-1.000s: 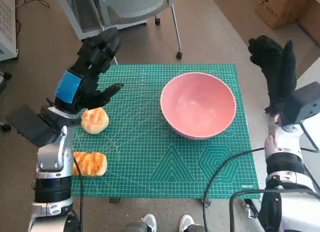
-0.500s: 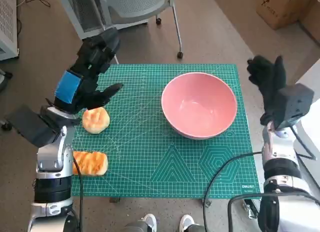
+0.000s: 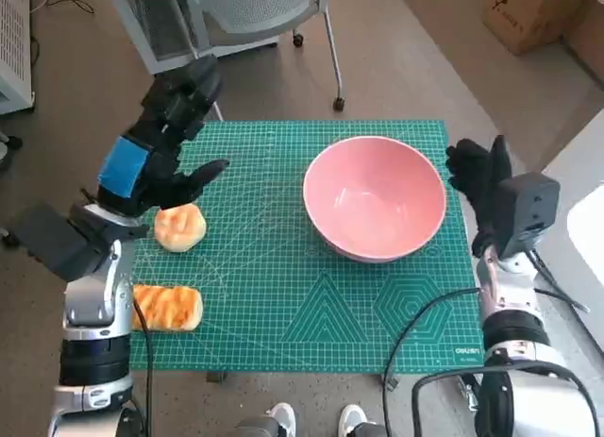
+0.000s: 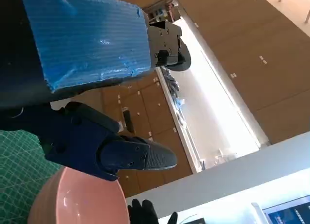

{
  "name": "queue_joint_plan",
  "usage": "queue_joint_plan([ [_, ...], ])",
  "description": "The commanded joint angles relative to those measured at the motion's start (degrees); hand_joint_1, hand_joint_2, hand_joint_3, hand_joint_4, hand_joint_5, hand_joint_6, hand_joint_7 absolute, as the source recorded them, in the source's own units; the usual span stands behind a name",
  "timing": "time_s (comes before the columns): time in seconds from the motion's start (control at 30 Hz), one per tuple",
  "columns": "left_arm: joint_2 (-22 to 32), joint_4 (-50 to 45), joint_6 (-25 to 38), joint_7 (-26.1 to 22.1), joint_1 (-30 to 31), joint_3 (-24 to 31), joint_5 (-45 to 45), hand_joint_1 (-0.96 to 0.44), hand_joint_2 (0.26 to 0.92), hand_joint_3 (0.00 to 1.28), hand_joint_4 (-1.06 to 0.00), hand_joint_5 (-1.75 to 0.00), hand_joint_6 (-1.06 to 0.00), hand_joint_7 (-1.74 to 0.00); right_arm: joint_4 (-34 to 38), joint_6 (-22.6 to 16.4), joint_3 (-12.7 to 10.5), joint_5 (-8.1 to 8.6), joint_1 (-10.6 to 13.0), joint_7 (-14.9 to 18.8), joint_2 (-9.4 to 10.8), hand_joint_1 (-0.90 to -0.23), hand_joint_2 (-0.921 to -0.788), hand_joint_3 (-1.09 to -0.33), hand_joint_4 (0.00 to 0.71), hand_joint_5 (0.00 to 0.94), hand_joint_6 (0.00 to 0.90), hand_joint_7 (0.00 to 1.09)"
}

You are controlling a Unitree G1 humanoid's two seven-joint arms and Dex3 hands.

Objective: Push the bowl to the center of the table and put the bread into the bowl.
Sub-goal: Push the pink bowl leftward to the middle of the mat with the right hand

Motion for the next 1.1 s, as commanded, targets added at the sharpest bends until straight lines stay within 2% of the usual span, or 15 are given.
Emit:
queue_joint_plan([
  [0.03,1.13,-1.47,0.2,-0.48,1.47,1.08,-1.11,-0.52,0.877,0.26,-0.18,-0.01,0.0,-0.53,0.88,1.64,-0.16,-0.38,1.26,0.51,1.97,-0.603,-0.921,-0.846,0.129,0.002,0.271,0.01],
  [0.27,1.7,-2.66,1.0,-0.79,3.03,1.89,-1.83,-0.5,0.9,0.21,-0.18,-0.01,0.0,-0.52,0.78,2.05,0.13,-0.69,0.53,0.73,4.13,-0.631,-0.921,-0.841,0.135,0.004,0.286,0.02],
  [0.63,2.78,-4.78,1.56,-0.21,5.51,2.66,-1.84,-0.5,0.921,0.15,-0.18,0.0,0.0,-0.51,0.33,1.77,0.17,-0.3,-1.42,1.77,7.76,-0.617,-0.921,-0.86,0.131,0.001,0.311,0.03],
  [0.8,3.26,-4.98,0.94,-0.01,6.49,3.17,-1.52,-0.53,0.921,0.14,-0.19,-0.01,0.0,-0.5,0.25,1.42,0.57,-0.67,-2.37,1.38,9.43,-0.623,-0.921,-0.867,0.146,0.009,0.314,0.03],
  [1.1,3.61,-5.86,0.52,0.73,7.99,4.12,-1.22,-0.56,0.921,0.14,-0.19,-0.01,0.0,-0.51,0.64,2.22,1.44,-1.35,-3.59,1.62,11.14,-0.673,-0.921,-0.807,0.178,0.019,0.354,0.05],
])
